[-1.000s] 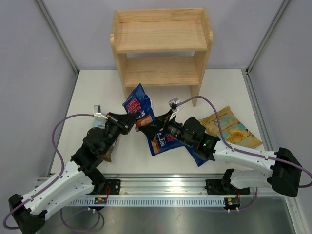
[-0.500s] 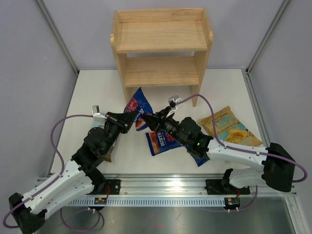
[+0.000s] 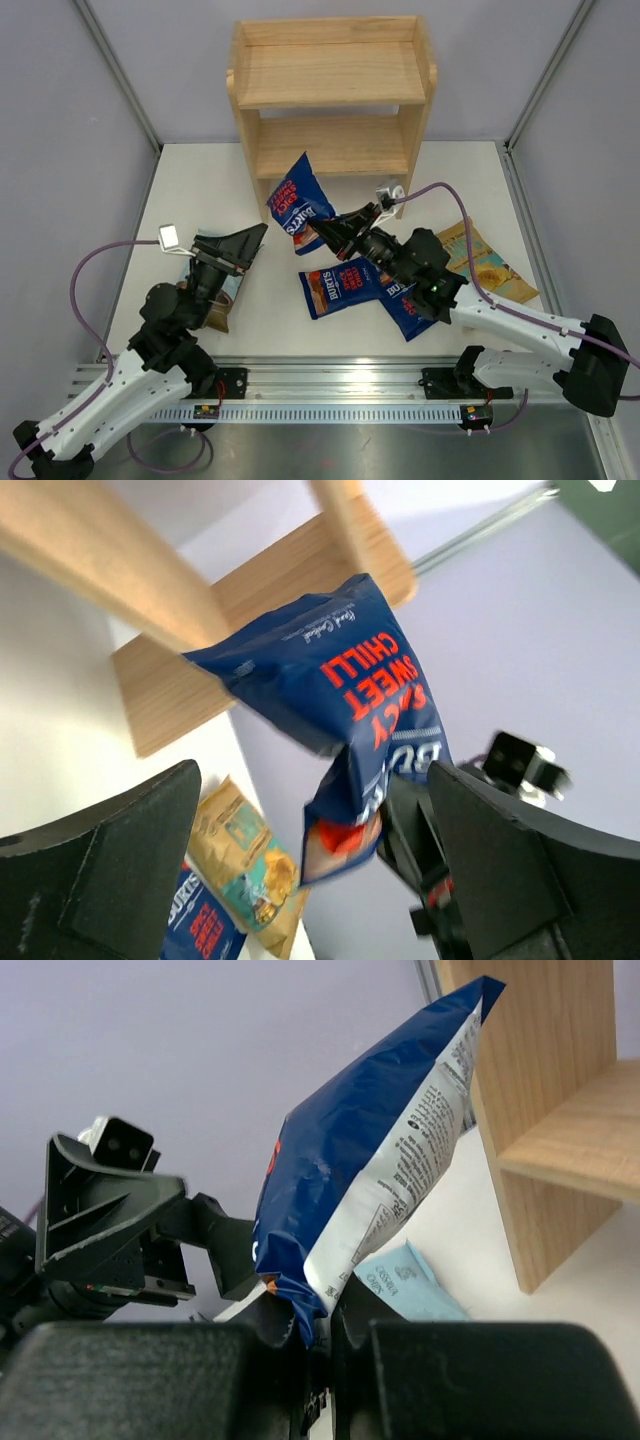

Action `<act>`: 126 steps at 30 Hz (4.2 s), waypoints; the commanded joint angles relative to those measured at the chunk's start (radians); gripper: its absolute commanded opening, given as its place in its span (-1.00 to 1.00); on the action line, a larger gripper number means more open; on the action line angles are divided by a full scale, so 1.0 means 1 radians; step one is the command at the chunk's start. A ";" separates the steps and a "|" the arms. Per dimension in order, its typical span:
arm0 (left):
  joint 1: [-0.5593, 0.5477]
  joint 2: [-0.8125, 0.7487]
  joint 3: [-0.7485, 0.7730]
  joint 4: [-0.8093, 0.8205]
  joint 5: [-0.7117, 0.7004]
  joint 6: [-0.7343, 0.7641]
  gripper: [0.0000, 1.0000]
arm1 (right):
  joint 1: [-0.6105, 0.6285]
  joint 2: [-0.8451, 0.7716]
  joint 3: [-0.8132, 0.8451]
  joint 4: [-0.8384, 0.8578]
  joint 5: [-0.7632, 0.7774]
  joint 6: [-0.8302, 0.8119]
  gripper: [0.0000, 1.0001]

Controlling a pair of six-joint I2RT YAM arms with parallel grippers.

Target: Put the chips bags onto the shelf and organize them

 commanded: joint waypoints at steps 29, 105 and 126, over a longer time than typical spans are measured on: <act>-0.002 0.075 -0.016 0.738 0.605 0.259 0.98 | -0.242 0.024 0.216 0.100 -0.826 0.394 -0.90; 0.004 0.095 0.539 -0.612 -0.266 0.566 0.79 | -0.532 0.266 0.763 -0.434 0.034 0.802 -0.92; 0.004 0.098 0.649 -0.854 -0.227 0.687 0.80 | -0.543 0.644 1.311 -1.016 0.489 0.988 -0.24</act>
